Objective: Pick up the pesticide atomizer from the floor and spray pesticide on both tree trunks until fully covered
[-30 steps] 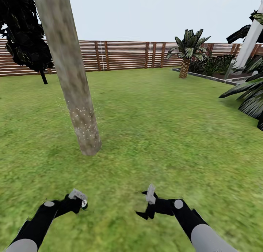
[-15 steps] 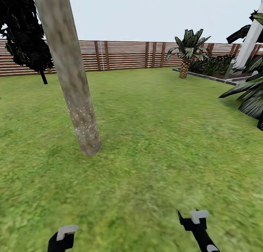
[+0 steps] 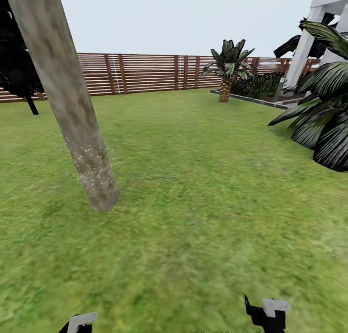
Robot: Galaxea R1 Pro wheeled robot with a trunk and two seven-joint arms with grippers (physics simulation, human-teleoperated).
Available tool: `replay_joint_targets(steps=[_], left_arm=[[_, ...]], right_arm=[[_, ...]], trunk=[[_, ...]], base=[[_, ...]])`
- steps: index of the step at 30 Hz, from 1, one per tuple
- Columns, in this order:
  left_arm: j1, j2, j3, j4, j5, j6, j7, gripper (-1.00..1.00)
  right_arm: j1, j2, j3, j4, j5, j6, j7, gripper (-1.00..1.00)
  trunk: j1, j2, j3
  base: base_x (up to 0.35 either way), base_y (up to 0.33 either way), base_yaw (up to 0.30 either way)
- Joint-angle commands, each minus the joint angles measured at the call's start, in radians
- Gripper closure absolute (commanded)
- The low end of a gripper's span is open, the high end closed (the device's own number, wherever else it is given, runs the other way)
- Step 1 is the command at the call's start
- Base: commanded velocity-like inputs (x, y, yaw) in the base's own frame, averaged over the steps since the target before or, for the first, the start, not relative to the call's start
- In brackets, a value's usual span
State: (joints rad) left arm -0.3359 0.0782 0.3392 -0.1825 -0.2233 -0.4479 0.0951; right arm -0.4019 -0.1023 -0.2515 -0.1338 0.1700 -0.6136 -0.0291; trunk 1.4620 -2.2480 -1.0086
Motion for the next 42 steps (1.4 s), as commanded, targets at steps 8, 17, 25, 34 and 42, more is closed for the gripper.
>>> replay_joint_targets(steps=[8,17,25,34,42], left_arm=[[0.0,0.0,0.001,0.0,0.0,0.0,0.0,1.0],[0.0,-0.001,0.0,-0.002,0.001,0.0,0.004,1.0],[0.0,-0.002,0.0,0.0,0.001,0.0,0.005,1.0],[0.0,-0.002,-0.001,0.0,-0.001,0.0,0.005,1.0],[0.0,-0.002,-0.002,0.0,-0.001,0.0,0.005,1.0]], right_arm=[[0.003,0.001,0.0,0.003,-0.003,0.0,0.0,-1.0],[0.005,0.001,0.0,0.003,-0.004,0.0,0.0,-1.0],[0.005,0.001,0.0,0.003,-0.004,0.0,0.0,-1.0],[0.005,0.001,0.0,0.003,-0.004,0.0,0.0,-1.0],[0.005,0.003,0.0,0.0,-0.006,-0.001,0.0,-1.0]], trunk=[[0.0,0.0,0.0],[0.0,0.0,0.0],[0.0,0.0,0.0],[0.0,0.0,0.0],[0.0,0.0,0.0]], base=[[0.0,0.0,-0.298],[0.0,0.0,-0.299],[0.0,0.0,-0.299],[0.0,0.0,-0.299],[0.0,0.0,-0.3]])
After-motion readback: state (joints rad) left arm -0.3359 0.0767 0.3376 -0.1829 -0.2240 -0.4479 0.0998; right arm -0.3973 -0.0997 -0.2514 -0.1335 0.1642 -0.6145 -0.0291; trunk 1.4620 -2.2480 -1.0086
